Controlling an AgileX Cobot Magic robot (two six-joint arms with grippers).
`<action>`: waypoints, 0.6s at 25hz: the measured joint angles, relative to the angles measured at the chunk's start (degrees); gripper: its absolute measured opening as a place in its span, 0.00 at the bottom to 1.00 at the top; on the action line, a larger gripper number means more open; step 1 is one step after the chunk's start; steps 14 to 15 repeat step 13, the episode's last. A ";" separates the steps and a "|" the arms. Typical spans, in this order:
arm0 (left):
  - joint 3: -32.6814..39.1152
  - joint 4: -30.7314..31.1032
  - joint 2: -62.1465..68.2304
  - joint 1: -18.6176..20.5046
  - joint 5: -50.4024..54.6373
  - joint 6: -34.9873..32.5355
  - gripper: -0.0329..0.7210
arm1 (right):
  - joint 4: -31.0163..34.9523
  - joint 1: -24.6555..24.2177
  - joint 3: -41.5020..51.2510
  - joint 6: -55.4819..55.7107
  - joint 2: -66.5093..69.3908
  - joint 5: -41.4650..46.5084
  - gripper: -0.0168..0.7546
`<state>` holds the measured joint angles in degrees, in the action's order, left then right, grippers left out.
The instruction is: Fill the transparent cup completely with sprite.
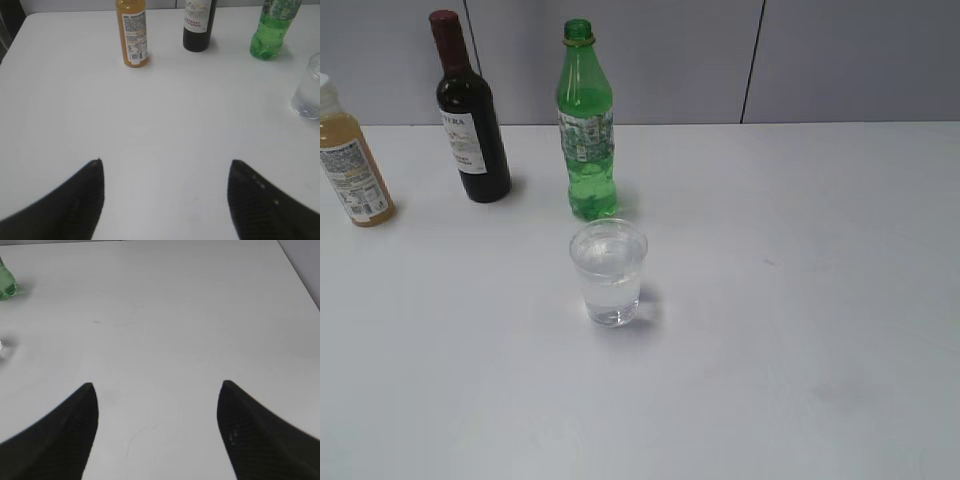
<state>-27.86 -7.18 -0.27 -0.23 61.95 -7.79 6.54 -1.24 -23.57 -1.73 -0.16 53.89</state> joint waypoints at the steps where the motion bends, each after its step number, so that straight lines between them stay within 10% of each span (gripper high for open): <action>1: 0.00 0.00 0.00 0.00 0.00 0.00 0.82 | 0.00 0.00 0.00 0.00 0.00 0.00 0.75; 15: 0.00 0.00 0.00 0.00 0.00 0.00 0.81 | 0.00 0.00 0.00 0.00 0.00 0.00 0.75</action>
